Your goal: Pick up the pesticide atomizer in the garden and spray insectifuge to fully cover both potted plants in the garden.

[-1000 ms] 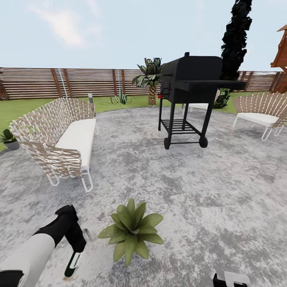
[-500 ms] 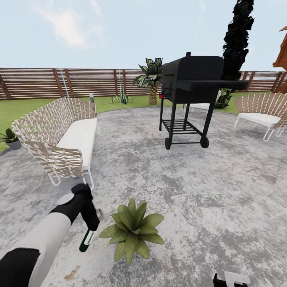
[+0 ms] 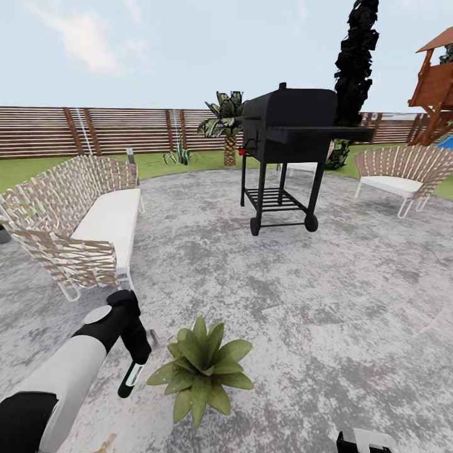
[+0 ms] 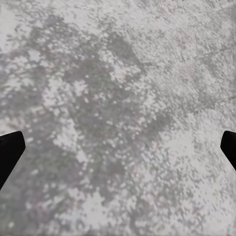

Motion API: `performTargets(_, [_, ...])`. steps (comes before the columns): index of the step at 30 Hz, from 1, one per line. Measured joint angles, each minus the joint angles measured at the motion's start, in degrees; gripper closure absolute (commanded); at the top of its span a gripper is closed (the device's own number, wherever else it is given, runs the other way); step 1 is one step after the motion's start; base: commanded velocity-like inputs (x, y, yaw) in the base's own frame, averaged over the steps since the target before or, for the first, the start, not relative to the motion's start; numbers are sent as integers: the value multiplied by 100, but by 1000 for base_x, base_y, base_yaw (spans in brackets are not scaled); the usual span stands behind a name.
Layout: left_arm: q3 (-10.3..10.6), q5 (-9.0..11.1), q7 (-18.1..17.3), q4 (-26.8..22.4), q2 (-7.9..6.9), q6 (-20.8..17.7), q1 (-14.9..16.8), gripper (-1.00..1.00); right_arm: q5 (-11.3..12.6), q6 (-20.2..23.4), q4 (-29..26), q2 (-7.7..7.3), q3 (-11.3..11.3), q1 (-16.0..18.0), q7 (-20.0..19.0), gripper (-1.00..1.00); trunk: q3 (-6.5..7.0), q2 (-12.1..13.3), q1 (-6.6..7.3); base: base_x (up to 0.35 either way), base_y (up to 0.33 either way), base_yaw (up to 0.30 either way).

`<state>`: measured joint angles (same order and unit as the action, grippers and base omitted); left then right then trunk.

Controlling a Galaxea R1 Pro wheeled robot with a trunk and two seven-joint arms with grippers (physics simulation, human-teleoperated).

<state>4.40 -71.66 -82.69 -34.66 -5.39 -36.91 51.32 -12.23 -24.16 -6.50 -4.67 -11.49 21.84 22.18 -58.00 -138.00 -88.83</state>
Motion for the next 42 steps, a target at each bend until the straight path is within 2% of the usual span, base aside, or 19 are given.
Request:
performTargets(2, [0, -6, -9, -5, 28, -1, 31, 100, 0, 0, 0, 0, 0, 0, 1, -100, 0, 0, 0, 4, 3, -2])
performTargets(7, [13, -32, 13, -1, -31, 32, -16, 100, 0, 0, 2, 0, 0, 0, 1, -100, 0, 0, 0, 0, 0, 0])
performTargets(8, [16, -110, 28, 8, -38, 44, -35, 100, 0, 0, 1, 0, 0, 0, 0, -100, 0, 0, 0, 0, 0, 0])
performTargets(9, [5, -417, 75, 64, -76, 62, -53, 100, 0, 0, 2, 0, 1, 0, 1, -100, 0, 0, 0, 0, 0, 0])
performTargets(11, [-31, -538, 92, 79, -161, 64, -60, 100, 0, 0, 2, 0, 1, 0, 1, -100, 0, 0, 0, 0, 0, 0])
performTargets(14, [-63, -579, 98, 42, -215, 54, -61, 100, 0, 0, 2, 0, 0, 0, 1, -100, 0, 0, 0, 0, 0, 0])
performTargets(20, [-80, -575, 219, -65, -196, 8, 5, 100, 0, 0, 2, 0, 0, 0, 0, -100, 0, 0, 0, 0, 0, 0])
performTargets(24, [-98, -532, 658, -69, -163, 2, -32, 100, 0, 0, 2, 0, 0, 0, -1, -100, 0, 0, 0, 0, 0, 0])
performTargets(27, [-184, -362, 939, -38, -207, 3, -219, 100, 0, 0, 2, 0, 4, 0, -1, -100, -1, 0, 0, 0, 0, 0])
performTargets(29, [-372, -290, 1392, -34, -238, 17, -611, 100, 0, 0, 2, 0, 5, 0, -1, -100, -1, 0, -1, 0, 0, 0])
performTargets(30, [-448, -279, 1470, -34, -241, 32, -681, 100, 0, 0, 2, 0, 7, 0, -3, -100, 0, 0, 0, 0, 0, 0])
performTargets(33, [-899, -249, 1588, -57, -224, 59, -796, 100, -1, 0, 3, 0, 9, 0, -7, -100, 0, 0, 0, 0, 0, 0])
performTargets(34, [-985, -250, 1600, -97, -190, 62, -806, 100, -5, 0, 5, 0, 9, 0, -7, -100, 0, 0, 0, 0, 0, 0])
performTargets(42, [-1044, -242, 1555, -88, -159, 59, -811, 100, -5, 0, 3, 0, 9, 0, -7, -100, 0, 0, 1, 137, 0, 0])
